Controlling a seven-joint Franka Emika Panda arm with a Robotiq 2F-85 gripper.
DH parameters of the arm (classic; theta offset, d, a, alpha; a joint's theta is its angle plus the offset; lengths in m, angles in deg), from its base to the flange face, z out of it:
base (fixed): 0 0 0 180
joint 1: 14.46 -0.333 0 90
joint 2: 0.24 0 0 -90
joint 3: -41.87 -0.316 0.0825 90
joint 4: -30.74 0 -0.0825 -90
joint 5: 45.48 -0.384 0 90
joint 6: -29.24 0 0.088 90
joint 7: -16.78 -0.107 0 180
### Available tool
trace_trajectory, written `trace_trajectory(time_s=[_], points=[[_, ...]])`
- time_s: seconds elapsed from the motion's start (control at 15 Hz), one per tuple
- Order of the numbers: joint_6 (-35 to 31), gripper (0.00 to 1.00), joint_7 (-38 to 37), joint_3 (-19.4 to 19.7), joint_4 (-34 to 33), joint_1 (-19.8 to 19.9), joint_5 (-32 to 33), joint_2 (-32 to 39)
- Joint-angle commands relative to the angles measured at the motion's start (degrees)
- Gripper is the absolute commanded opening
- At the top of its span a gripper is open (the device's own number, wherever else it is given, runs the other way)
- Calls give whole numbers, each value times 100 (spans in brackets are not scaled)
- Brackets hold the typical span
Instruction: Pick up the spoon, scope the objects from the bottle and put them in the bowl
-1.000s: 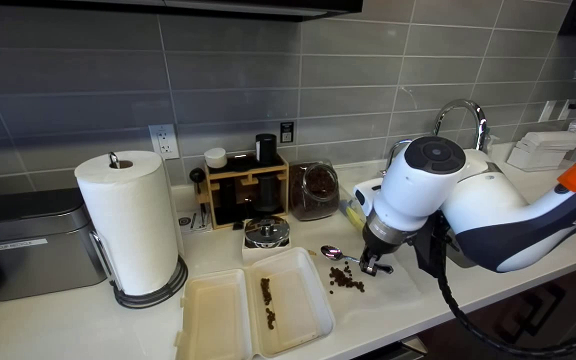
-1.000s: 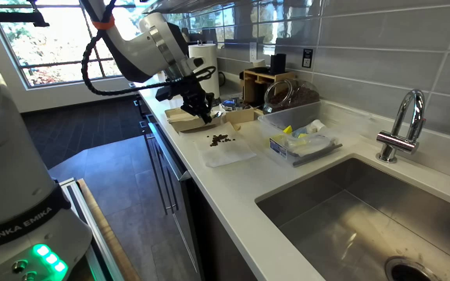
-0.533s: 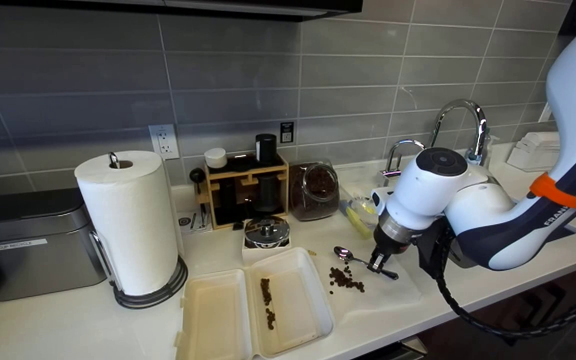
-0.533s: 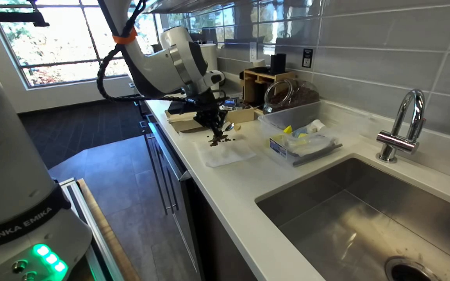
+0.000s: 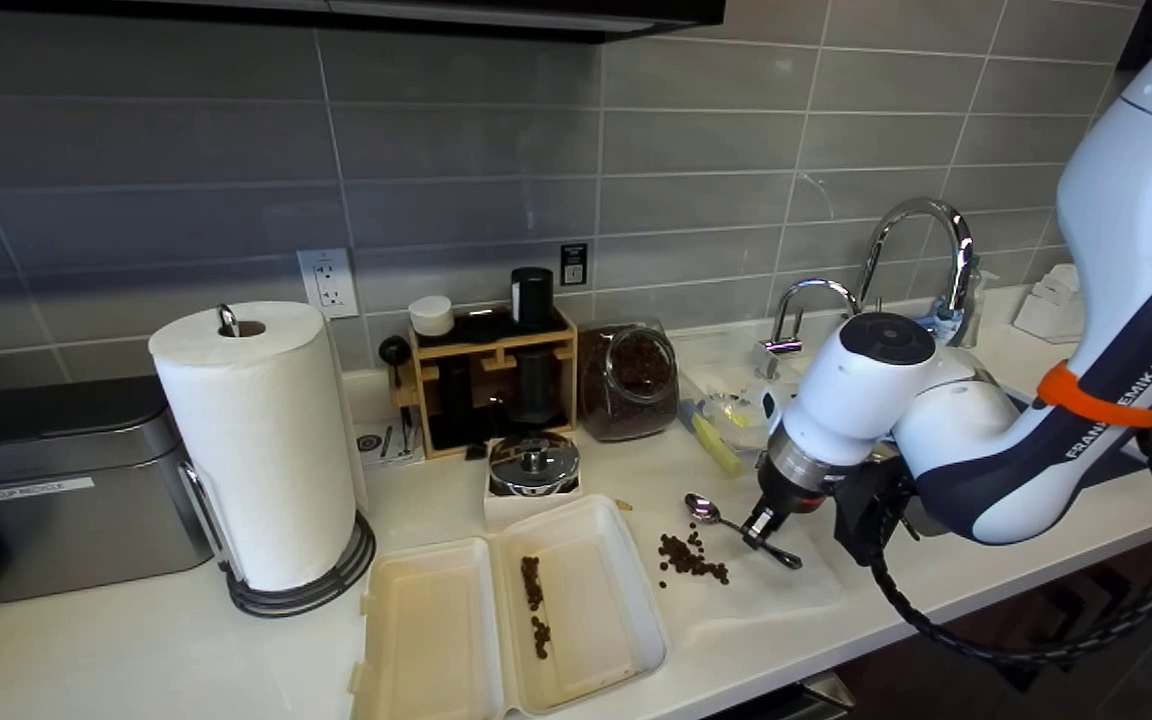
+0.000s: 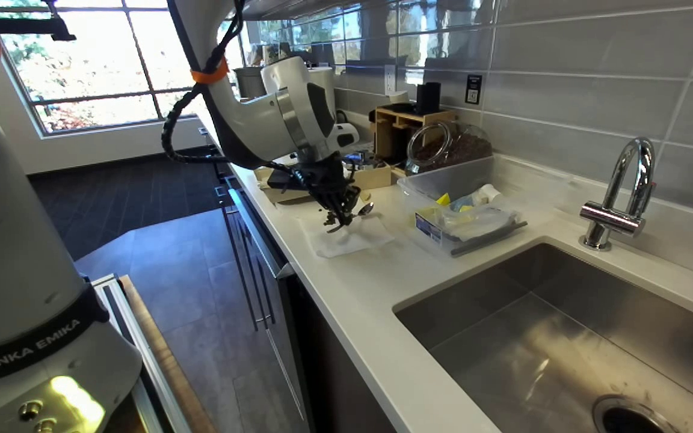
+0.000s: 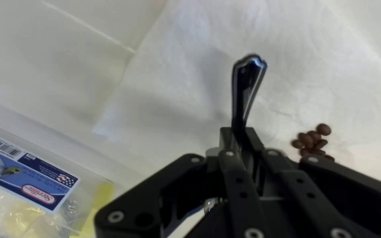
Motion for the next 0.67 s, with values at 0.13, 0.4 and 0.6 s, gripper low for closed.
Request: trace_trajectory(time_s=[0.13, 0.4, 0.6], points=[[-349, 3, -548, 328, -21, -160, 311, 297], [-431, 36, -497, 360, 40, -209, 391, 250], [-56, 56, -301, 201, 391, -186, 327, -413]])
